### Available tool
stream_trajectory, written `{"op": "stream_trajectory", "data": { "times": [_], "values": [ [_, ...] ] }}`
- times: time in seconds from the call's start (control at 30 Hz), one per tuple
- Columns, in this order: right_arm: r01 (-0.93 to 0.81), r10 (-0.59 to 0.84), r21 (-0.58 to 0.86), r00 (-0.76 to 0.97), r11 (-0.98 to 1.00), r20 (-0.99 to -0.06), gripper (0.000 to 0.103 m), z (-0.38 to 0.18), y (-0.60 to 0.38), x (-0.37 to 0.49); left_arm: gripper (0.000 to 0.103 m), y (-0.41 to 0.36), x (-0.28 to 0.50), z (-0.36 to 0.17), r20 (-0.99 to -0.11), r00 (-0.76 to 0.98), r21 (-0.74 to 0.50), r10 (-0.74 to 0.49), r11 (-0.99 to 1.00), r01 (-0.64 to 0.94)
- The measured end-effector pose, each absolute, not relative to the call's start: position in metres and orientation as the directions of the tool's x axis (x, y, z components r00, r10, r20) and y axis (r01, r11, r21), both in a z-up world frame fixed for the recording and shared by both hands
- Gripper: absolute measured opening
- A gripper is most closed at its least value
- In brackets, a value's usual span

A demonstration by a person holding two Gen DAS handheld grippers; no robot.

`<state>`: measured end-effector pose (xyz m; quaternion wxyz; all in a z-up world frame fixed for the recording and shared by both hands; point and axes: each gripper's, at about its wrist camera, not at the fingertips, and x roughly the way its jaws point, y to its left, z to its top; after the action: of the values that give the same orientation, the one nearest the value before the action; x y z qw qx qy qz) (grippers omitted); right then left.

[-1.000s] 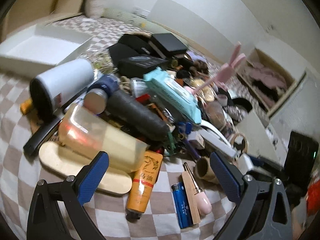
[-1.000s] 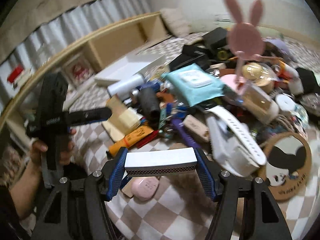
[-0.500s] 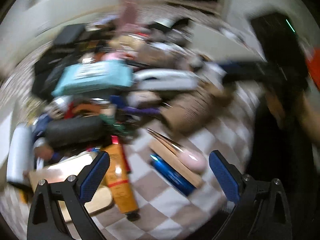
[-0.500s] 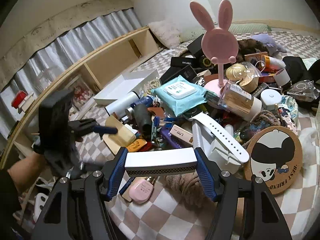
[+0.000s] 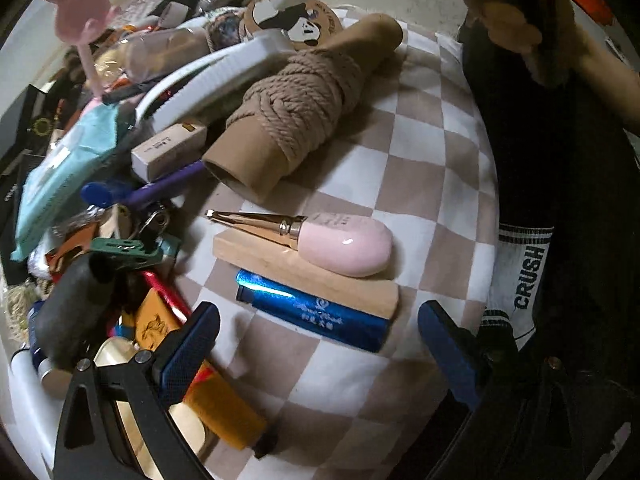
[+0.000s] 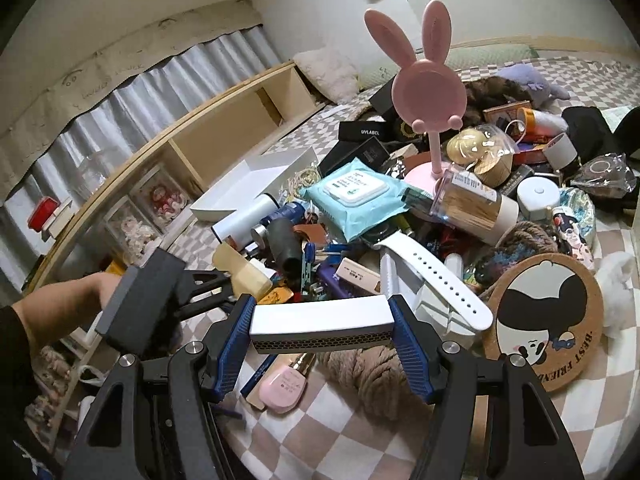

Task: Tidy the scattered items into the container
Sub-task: 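Grasp the blue tube with the left tool while the right tool holds the striped box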

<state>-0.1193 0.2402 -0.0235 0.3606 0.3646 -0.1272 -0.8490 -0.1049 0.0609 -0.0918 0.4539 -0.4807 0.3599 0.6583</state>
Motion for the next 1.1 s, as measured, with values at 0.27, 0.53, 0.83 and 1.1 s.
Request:
{"op": "stream_trajectory", "data": {
  "times": [0.27, 0.53, 0.83, 1.1],
  "values": [
    [0.526, -0.710, 0.481, -0.454, -0.701, -0.538, 0.067, -0.027, 0.237, -0.120, 0.099, 0.069, -0.126, -0.107, -0.962, -0.034, -0.060, 0.270, -0.335, -0.940],
    [0.520, -0.715, 0.495, -0.441, -0.697, -0.543, 0.067, -0.029, 0.238, -0.121, 0.099, 0.062, -0.119, -0.100, -0.955, 0.004, -0.109, 0.296, -0.339, -0.935],
    [0.524, -0.722, 0.502, -0.427, -0.688, -0.544, 0.067, -0.030, 0.235, -0.119, 0.099, 0.055, -0.099, -0.093, -0.959, 0.020, -0.113, 0.281, -0.320, -0.941],
    [0.521, -0.721, 0.503, -0.421, -0.689, -0.551, 0.067, -0.032, 0.234, -0.119, 0.098, 0.061, -0.087, -0.097, -0.965, -0.083, 0.008, 0.249, -0.286, -0.958]
  ]
}}
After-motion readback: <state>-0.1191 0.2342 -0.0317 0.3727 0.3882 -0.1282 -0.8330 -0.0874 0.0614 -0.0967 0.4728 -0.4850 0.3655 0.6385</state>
